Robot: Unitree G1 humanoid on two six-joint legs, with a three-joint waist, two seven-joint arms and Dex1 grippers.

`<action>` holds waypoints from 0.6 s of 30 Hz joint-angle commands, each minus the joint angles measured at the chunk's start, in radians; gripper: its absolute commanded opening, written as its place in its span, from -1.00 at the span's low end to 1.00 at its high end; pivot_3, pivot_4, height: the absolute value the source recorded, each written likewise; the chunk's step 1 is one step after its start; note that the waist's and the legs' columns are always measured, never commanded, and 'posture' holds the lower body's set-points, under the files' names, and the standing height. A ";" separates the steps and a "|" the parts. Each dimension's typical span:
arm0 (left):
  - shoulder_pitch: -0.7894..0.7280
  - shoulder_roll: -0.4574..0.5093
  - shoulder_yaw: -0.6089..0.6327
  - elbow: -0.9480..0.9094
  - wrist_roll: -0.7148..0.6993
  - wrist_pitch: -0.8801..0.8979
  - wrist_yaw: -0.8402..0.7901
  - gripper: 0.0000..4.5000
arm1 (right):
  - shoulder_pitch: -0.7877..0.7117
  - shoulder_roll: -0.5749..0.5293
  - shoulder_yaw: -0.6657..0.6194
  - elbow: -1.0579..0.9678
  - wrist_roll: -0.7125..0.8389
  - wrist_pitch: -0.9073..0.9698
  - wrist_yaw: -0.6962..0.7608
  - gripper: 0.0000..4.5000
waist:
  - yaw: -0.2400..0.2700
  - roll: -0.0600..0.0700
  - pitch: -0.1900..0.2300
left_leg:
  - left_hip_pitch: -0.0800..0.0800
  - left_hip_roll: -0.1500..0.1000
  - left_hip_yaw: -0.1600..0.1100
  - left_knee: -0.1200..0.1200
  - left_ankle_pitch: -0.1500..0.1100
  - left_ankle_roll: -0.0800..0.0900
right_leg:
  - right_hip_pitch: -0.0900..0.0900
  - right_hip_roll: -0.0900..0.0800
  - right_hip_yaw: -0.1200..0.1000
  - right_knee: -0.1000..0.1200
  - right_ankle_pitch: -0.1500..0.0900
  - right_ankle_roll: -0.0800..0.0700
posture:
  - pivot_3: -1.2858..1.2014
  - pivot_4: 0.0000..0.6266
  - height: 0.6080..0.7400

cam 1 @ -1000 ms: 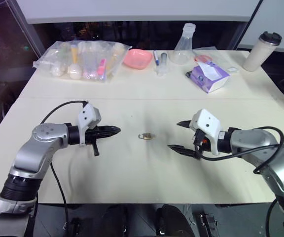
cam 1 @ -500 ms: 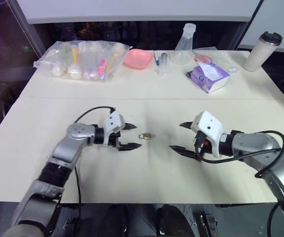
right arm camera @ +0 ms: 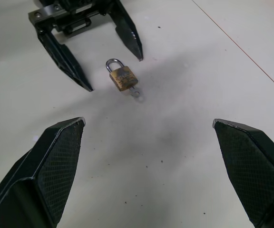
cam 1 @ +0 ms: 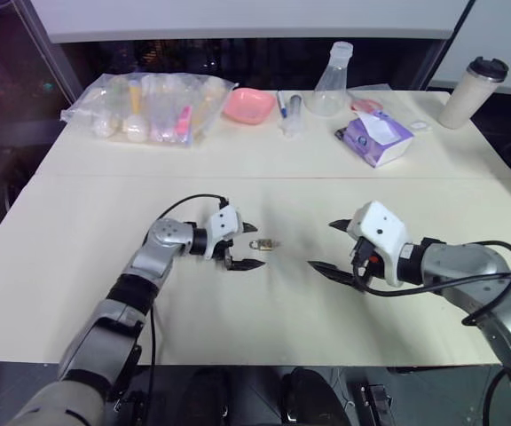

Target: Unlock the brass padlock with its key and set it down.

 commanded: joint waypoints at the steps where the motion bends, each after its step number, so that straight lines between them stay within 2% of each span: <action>1: -0.033 -0.026 -0.006 0.079 0.037 -0.065 0.004 0.64 | -0.009 0.001 -0.021 -0.038 -0.001 -0.010 -0.011 1.00 | 0.006 0.000 0.000 | 0.000 0.000 0.000 0.000 0.000 0.000 | 0.000 0.000 0.000 0.000 0.000 0.000 | 0.03 -0.52 0.62; 7: -0.052 -0.040 -0.017 0.157 0.079 -0.132 -0.006 -0.60 | -0.007 0.003 -0.019 -0.041 -0.003 -0.010 -0.022 1.00 | 0.012 0.000 0.000 | 0.001 0.000 0.000 0.001 0.000 0.000 | 0.001 0.000 0.000 0.000 0.001 0.001 | 0.03 -0.52 0.62; 8: -0.052 -0.038 -0.015 0.162 0.080 -0.138 -0.008 -0.67 | -0.007 0.003 -0.018 -0.042 -0.004 -0.010 -0.023 1.00 | 0.012 0.000 0.000 | 0.001 0.000 0.000 0.001 0.000 0.000 | 0.001 0.000 0.000 0.000 0.001 0.000 | 0.03 -0.52 0.62; 12: -0.059 -0.024 -0.001 0.170 0.081 -0.149 -0.015 -0.67 | -0.009 0.006 -0.008 -0.045 -0.006 -0.011 -0.026 1.00 | 0.011 0.000 0.000 | 0.001 0.000 0.000 0.001 0.000 0.000 | 0.001 0.000 0.000 0.001 0.001 0.000 | 0.03 -0.52 0.62; 14: -0.066 -0.015 0.021 0.155 0.057 -0.144 -0.026 -0.67 | -0.023 0.006 0.032 -0.040 -0.056 -0.050 -0.042 1.00 | 0.009 0.000 0.000 | 0.001 0.000 0.000 0.001 0.000 0.000 | 0.001 0.000 0.000 0.001 0.001 0.000 | 0.03 -0.52 0.62; 17: -0.085 -0.010 0.066 0.104 -0.012 -0.042 -0.065 -0.67 | -0.061 0.024 0.134 -0.003 -0.181 -0.143 -0.088 1.00 | 0.000 0.000 0.000 | 0.001 0.001 0.000 0.000 0.000 0.000 | 0.000 0.001 0.000 0.002 0.001 0.000 | 0.03 -0.52 0.62; 18: -0.094 -0.004 0.086 0.064 -0.047 0.012 -0.091 -0.67 | -0.078 0.013 0.211 0.019 -0.277 -0.230 -0.091 1.00 | -0.002 0.000 0.000 | 0.001 0.001 0.000 0.000 0.000 0.000 | -0.001 0.001 0.000 0.002 0.001 0.000 | 0.03 -0.52 0.62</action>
